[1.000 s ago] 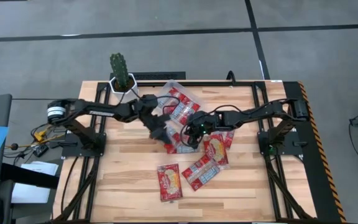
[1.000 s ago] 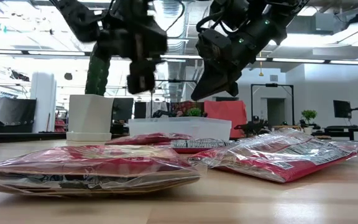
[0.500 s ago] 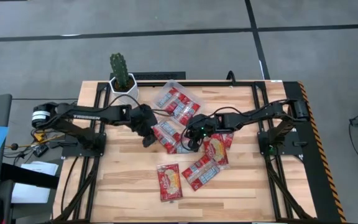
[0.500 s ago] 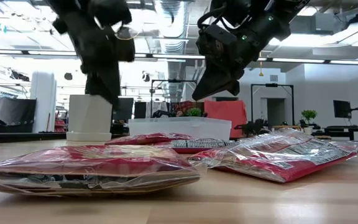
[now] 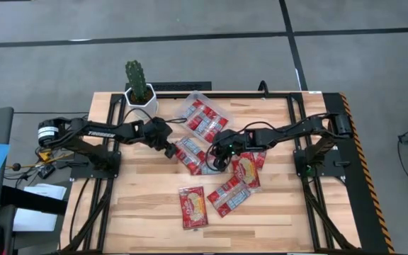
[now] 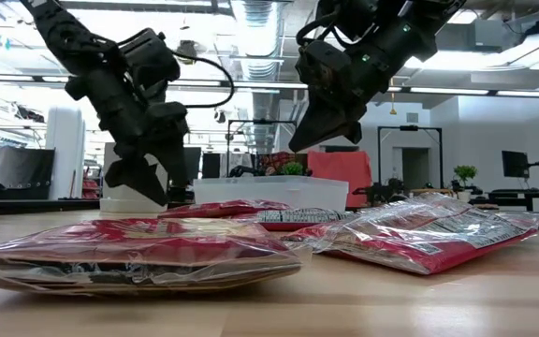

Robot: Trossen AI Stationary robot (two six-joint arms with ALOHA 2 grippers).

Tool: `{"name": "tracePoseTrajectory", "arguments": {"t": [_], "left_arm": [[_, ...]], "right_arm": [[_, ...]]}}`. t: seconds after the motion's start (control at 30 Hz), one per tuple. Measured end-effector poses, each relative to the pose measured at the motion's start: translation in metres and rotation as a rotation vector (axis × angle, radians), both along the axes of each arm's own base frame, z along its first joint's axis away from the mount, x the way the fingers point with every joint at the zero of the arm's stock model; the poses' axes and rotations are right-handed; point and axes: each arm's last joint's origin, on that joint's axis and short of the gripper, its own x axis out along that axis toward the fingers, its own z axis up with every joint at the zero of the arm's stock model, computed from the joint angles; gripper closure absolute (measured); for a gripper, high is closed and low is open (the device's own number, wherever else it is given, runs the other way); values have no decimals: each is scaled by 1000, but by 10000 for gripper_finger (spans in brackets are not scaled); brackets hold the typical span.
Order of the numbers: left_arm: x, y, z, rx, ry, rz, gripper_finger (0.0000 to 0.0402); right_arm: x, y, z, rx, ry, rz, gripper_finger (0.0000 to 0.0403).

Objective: Sort popcorn bags into baskets
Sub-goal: Put the red popcorn bag into the transparent bin

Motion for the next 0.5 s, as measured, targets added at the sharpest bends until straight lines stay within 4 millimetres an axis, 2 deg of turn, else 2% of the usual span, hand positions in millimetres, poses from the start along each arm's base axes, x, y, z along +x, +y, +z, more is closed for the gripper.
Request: {"name": "tracePoseTrajectory", "arguments": {"t": [0.13, 0.27, 0.5], "left_arm": [[-3, 6, -1, 25, 23, 30, 116], [-3, 11, -5, 1, 14, 6, 116], [13, 13, -34, -134, -5, -74, 116]], "right_arm": [[0, -1, 0, 3, 1, -10, 370], [3, 0, -15, 7, 55, -9, 371], [16, 9, -46, 38, 92, 19, 383]]}}
